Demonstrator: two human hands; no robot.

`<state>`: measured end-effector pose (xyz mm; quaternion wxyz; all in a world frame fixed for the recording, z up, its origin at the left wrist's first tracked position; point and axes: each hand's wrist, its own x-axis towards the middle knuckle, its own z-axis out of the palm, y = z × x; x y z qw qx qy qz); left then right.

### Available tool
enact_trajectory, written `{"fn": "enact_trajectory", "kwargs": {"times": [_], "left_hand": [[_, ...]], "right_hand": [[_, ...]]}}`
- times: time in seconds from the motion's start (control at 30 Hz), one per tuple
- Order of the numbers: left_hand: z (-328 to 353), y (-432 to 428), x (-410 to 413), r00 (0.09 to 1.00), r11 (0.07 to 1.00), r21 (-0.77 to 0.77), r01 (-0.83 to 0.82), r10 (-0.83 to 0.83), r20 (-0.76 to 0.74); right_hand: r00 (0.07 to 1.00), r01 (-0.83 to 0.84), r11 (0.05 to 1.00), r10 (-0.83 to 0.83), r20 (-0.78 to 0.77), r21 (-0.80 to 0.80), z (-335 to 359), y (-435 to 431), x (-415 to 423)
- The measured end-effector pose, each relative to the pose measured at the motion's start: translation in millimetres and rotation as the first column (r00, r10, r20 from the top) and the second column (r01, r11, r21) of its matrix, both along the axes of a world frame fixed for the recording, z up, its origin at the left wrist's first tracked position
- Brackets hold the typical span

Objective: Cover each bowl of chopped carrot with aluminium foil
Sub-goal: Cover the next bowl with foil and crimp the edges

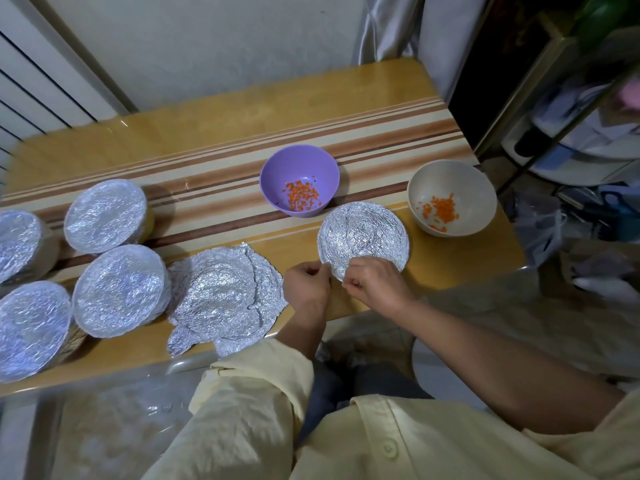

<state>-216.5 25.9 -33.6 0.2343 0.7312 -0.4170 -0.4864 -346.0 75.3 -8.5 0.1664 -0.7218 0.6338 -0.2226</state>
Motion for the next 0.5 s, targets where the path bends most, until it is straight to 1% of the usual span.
{"fn": "enact_trajectory", "kwargs": {"times": [0.13, 0.27, 0.37, 0.5], "left_hand": [[9.8, -11.4, -1.2, 0.996, 0.999, 0.031, 0.040, -0.043, 0.078], [10.7, -8.2, 0.1, 0.997, 0.997, 0.038, 0.060, -0.062, 0.046], [-1.4, -1.7, 3.4, 0.995, 0.997, 0.023, 0.075, -0.077, 0.066], [6.5, -5.4, 1.0, 0.989, 0.993, 0.044, 0.109, -0.113, 0.096]], "right_hand": [[1.000, 0.002, 1.000, -0.002, -0.004, 0.005, -1.2, -0.6, 0.5], [1.000, 0.006, 1.000, -0.006, -0.007, -0.005, -0.3, -1.2, -1.1], [1.000, -0.005, 1.000, 0.005, -0.003, -0.017, 1.1, -0.1, -1.5], [1.000, -0.005, 1.000, 0.005, 0.002, -0.008, -0.5, -1.5, -1.5]]}}
